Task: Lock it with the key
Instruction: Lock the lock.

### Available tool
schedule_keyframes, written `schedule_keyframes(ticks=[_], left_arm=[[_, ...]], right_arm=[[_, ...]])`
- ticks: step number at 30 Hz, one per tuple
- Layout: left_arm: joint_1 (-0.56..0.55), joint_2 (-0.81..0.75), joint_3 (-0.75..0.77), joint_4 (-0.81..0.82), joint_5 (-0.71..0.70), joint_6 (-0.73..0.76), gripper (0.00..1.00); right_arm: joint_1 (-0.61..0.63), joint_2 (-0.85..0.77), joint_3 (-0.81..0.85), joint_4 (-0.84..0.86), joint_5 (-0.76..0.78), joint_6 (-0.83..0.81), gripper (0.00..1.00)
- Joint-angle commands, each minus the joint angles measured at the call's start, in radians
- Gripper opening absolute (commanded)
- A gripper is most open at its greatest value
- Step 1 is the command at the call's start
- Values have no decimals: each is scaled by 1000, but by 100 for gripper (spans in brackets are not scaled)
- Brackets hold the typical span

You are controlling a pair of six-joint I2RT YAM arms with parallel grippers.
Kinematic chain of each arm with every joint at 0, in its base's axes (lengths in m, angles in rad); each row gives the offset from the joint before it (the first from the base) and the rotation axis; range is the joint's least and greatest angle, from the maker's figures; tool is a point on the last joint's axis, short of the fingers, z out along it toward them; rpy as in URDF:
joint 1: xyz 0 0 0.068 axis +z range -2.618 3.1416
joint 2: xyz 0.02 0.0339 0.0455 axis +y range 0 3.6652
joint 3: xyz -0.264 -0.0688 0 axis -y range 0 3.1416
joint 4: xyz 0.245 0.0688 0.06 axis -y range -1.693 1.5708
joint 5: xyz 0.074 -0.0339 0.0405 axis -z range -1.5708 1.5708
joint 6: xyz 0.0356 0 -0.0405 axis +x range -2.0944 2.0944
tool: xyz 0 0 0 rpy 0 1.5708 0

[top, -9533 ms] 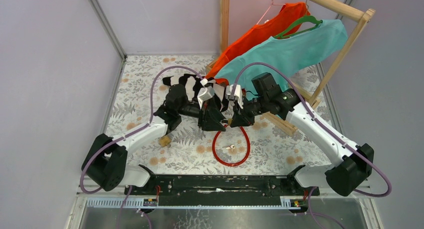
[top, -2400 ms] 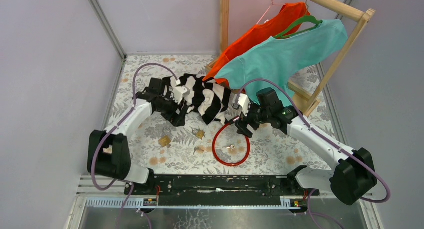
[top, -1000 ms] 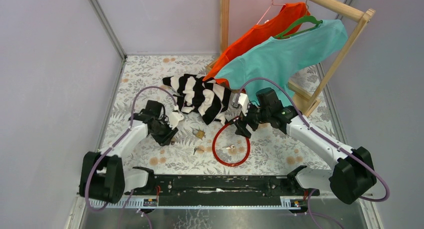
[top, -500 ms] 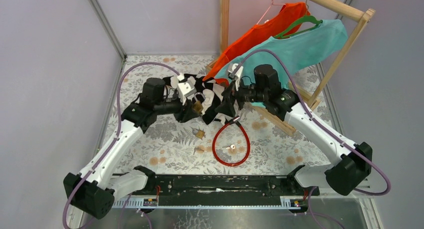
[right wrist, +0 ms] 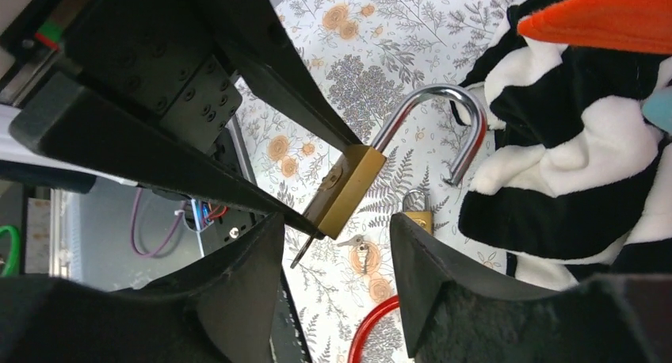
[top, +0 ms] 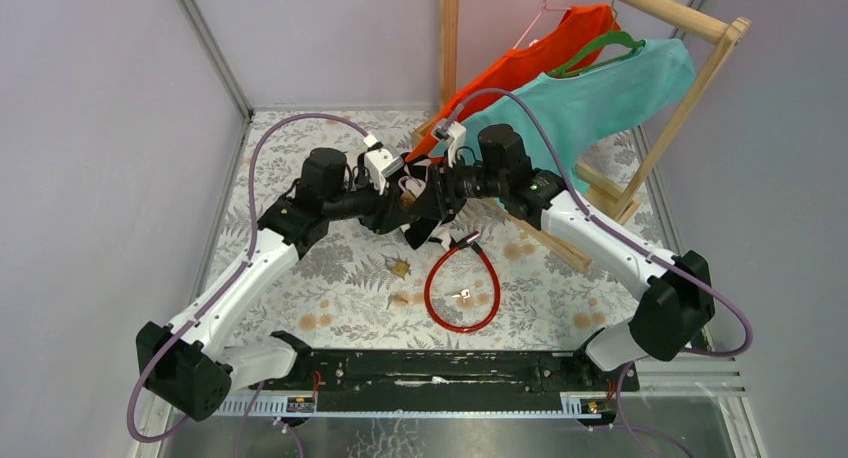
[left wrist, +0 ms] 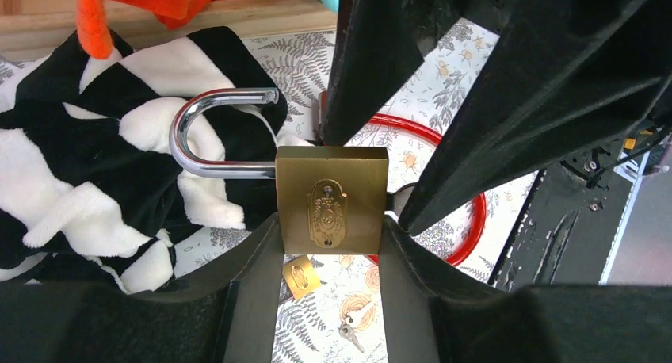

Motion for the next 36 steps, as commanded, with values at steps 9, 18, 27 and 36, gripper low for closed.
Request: schedule_keyframes(ticks=[9,18,27,36], left_arm=[[-31,-34,-18,114,-56,7,0],[-37,-15,1,115,-75,8,0],[-40,-20,-6,119,-84,23,0],[-40,-50,-39,126,-26,53,23]], right_arm=[[14,33,61,91,28,190,43],[17,57,42,97,52,245,38],[26,100,67,94,44,262,27],[25,55,84,13,157,118,0]])
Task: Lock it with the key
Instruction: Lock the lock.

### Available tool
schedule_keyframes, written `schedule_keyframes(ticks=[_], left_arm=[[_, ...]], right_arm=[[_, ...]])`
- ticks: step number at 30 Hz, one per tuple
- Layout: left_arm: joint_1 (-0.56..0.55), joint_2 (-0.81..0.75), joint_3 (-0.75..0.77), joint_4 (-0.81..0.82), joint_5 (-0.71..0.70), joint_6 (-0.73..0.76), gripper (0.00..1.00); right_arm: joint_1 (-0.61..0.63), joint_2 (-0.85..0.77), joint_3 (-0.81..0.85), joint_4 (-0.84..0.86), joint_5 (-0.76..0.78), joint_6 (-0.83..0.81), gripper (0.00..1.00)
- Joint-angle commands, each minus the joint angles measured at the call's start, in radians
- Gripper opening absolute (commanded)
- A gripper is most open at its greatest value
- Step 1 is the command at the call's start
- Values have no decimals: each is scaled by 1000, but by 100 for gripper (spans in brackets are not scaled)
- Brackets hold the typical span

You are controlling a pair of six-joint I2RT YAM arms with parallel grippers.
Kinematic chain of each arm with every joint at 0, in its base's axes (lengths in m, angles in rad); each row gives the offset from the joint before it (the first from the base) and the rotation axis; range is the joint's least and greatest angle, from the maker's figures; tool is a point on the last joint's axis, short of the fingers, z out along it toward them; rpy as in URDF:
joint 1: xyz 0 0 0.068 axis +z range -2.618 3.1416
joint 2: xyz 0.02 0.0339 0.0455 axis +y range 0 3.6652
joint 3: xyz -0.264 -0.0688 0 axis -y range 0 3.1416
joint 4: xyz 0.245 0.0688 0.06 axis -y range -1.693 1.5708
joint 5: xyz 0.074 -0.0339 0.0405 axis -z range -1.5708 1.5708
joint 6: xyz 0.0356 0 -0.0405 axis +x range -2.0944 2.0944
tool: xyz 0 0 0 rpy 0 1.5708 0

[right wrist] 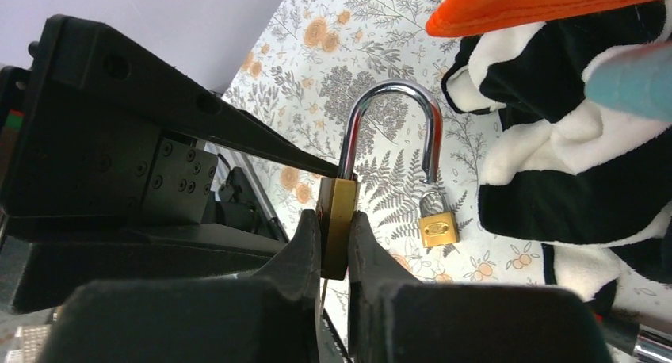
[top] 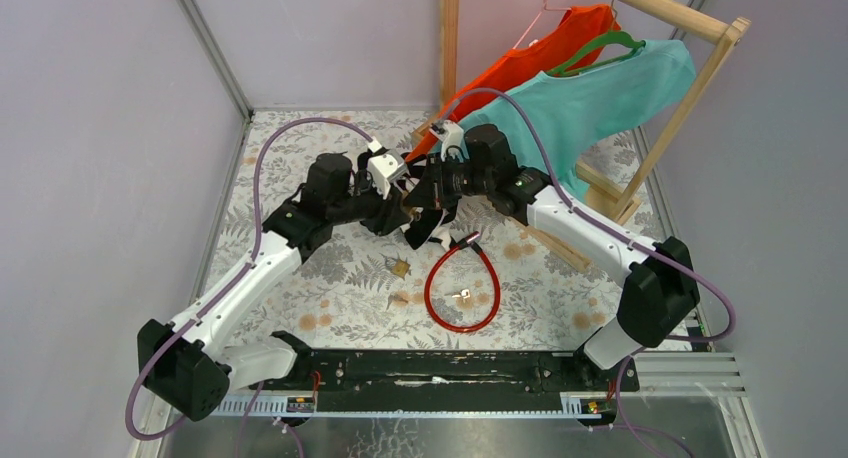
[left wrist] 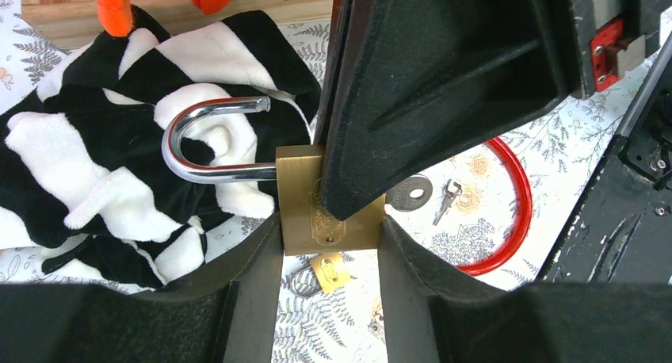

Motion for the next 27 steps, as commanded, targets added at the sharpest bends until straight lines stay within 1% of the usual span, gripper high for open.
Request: schedule_keyframes(ticks=[1,6,8,11,14,18,22,25,27], left_arm=[[-5,-49,-6,104,112,10,27],[16,-83,-18,88,228,35,54],[25,-103,-14,68,281,56,62],[45,-128,-9,41,376,87,69],[57,-146,0,-3,443,145,72],[61,-145,13,-79,513,269,71],[30,-103,75,-220,541,466,68],[-16,-53,148,-345,537,661,68],[-52,-12,200,-428,523,758,68]], right_arm=[[10,-52,45,-18,56,-182,0],[10,-138,-19,-17,56,-367,0],[10,-183,-54,-24,43,-446,0],[9,-243,-114,-49,20,-557,0],[9,-304,-156,-88,-27,-661,0],[8,-340,-164,-192,-181,-771,0],[9,-334,-142,-277,-284,-819,0],[9,-326,-143,-284,-347,-820,0],[9,-318,-141,-278,-378,-807,0]])
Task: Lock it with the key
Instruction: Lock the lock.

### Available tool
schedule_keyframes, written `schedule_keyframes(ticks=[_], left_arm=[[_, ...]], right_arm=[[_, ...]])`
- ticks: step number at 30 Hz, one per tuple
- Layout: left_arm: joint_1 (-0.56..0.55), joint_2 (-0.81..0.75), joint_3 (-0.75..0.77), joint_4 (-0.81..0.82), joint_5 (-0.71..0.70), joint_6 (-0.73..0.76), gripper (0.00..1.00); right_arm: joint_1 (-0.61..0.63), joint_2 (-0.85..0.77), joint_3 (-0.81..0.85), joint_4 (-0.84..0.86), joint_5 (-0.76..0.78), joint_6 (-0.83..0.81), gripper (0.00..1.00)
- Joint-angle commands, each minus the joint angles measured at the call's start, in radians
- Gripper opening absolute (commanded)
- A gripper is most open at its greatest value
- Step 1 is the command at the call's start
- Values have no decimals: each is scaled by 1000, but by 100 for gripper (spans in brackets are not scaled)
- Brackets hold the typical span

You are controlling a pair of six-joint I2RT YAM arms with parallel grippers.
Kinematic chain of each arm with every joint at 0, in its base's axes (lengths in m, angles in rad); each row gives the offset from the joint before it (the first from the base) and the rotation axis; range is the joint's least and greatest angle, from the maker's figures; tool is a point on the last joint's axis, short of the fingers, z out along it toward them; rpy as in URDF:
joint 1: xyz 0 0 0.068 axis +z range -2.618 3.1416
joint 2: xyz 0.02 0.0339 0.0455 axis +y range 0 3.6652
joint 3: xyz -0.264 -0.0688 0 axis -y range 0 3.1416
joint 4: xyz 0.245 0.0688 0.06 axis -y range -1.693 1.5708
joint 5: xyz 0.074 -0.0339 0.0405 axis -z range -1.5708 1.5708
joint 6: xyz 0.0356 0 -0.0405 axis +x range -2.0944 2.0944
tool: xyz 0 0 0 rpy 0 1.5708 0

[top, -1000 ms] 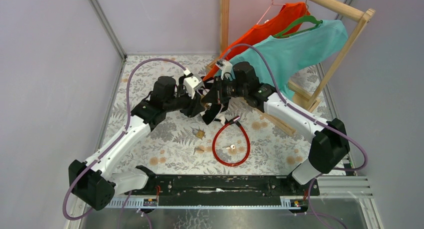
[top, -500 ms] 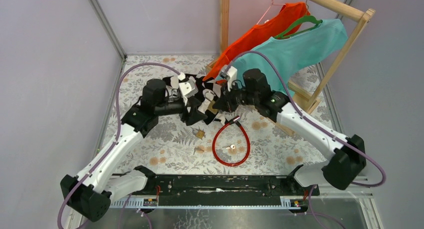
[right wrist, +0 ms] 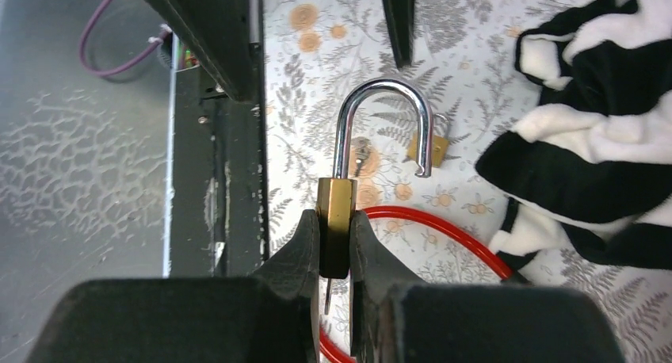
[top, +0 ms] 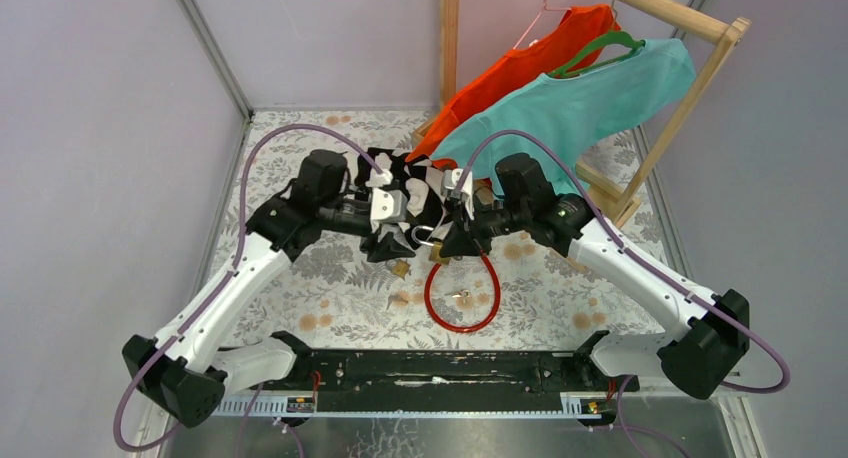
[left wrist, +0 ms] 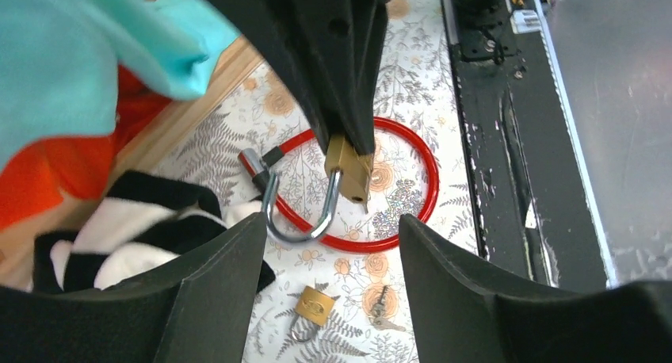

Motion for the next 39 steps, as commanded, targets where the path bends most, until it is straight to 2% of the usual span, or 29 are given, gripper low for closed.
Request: schedule_keyframes(ticks=[1,5,12,16,20,23,27,32,38,39], left_arm=[[-70,68,121,-237,22,326,68],[-136,115,145,-281,-57,414,69],[-175,109,95,-259,-178,478,68],[-178,87,56,-201,-221,457,60],[-180,95,45,-178,-205,419,44],[-181,109,49,-177,-181,372,31],[-181,110,43,-162,-166,319,19],[-178,96,20,-113,-167,184,0],[-116,73,-23,46,-40,-61,0],[-104,70,-28,74,-14,-105,0]], right_arm=[[0,-9,42,24,-157,-28,0],[-1,9,56,18,-198,-17,0],[0,9,58,7,-205,-27,0],[-1,5,49,7,-206,-33,0],[0,-3,45,12,-196,-33,0],[0,-12,43,18,-159,-32,0],[0,-27,37,27,-84,-39,0],[-1,-67,7,71,30,-41,0],[0,-115,-26,118,138,-33,0],[-2,-118,-30,122,152,-34,12]])
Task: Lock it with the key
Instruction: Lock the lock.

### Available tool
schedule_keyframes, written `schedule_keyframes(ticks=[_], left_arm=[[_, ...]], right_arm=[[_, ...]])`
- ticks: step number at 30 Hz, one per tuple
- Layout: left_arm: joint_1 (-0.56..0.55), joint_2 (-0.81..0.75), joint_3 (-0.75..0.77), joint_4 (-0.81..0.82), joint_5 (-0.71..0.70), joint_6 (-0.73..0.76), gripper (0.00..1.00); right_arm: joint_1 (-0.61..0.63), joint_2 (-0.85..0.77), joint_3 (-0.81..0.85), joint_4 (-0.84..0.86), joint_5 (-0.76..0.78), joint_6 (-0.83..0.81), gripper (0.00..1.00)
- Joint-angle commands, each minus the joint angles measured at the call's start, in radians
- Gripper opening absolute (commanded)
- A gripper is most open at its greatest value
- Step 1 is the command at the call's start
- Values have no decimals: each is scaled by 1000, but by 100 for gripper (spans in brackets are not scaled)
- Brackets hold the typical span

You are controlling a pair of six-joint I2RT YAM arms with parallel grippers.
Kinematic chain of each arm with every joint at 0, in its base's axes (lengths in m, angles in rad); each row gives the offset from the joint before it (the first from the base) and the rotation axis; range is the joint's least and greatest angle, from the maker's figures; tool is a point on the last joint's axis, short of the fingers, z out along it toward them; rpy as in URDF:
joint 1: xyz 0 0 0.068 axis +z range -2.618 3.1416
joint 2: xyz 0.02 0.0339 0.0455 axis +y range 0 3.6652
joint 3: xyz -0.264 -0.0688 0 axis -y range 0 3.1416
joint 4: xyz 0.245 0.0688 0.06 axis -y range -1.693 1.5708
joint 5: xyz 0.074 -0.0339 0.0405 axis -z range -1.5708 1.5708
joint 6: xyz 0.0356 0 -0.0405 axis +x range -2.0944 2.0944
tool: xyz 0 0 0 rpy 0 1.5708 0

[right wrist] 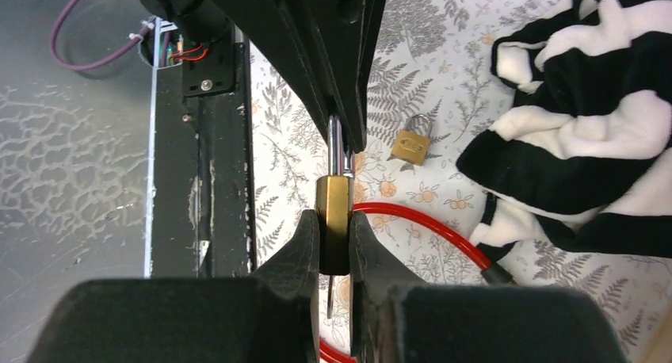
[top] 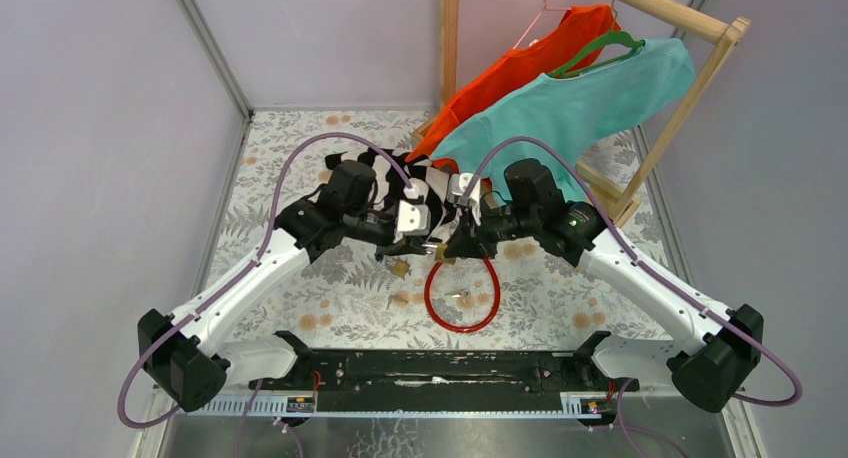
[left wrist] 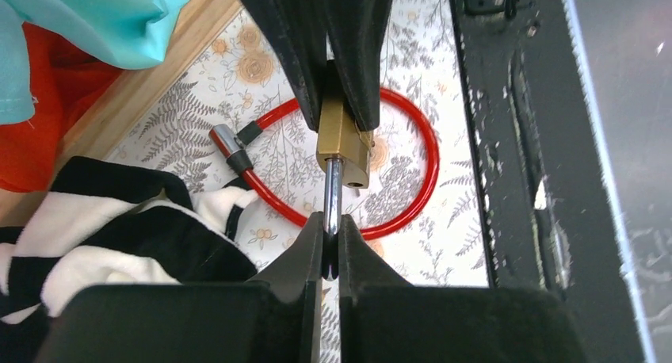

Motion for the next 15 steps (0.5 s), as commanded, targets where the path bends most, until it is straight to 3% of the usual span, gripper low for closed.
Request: schedule_keyframes(ticks=[1,3,7,15], left_arm=[[50,-36,-30,142,154,-252,0],[62,-40,-28,153,174,-271,0],[66,-54,-42,153,174,-249,0],[72,-63,-56,180,181,-275,0]], right_arm=[[-14,-55,-4,136,139,-7,28],[-27,-68,-19,147,136,-7,47],[-57,-101,-61,178,105,-4,68],[-74,-95,-97,159,-71,-45,79]])
